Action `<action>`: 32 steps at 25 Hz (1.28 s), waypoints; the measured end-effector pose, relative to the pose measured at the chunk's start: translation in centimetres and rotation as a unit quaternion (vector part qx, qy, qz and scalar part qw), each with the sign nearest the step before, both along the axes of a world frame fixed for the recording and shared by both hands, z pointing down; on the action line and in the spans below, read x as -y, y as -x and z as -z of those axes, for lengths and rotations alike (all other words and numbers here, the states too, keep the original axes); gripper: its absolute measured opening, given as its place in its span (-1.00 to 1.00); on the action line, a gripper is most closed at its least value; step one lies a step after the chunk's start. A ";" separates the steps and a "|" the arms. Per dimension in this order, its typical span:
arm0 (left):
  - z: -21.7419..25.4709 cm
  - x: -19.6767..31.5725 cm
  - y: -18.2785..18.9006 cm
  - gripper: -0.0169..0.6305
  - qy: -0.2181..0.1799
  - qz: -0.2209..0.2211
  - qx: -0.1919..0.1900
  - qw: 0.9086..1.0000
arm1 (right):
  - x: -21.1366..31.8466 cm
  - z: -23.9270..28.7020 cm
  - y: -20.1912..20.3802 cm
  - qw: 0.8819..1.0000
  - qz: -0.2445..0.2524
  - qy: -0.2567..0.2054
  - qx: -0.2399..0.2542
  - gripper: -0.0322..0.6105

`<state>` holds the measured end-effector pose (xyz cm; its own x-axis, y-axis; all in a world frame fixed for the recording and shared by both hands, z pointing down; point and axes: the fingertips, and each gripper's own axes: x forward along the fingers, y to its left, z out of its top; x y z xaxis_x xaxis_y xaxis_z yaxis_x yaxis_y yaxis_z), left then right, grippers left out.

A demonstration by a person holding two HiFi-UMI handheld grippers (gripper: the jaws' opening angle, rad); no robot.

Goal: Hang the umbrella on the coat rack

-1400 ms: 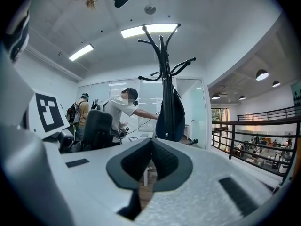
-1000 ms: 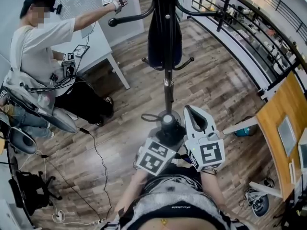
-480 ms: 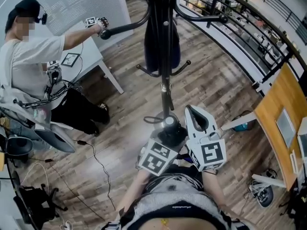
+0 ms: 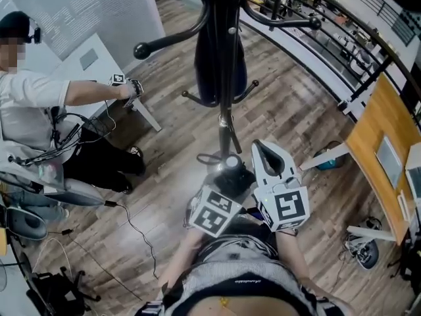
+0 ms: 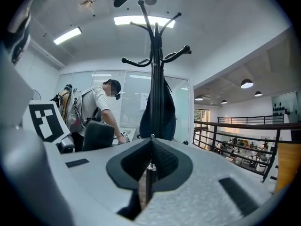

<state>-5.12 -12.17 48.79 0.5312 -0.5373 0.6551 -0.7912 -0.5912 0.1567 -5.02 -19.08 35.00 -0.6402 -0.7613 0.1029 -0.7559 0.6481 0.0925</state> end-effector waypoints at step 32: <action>-3.2 -0.6 -0.9 -0.12 0.024 -0.069 0.013 0.997 | -0.2 -1.0 -1.2 0.998 -0.061 0.005 0.000 -0.89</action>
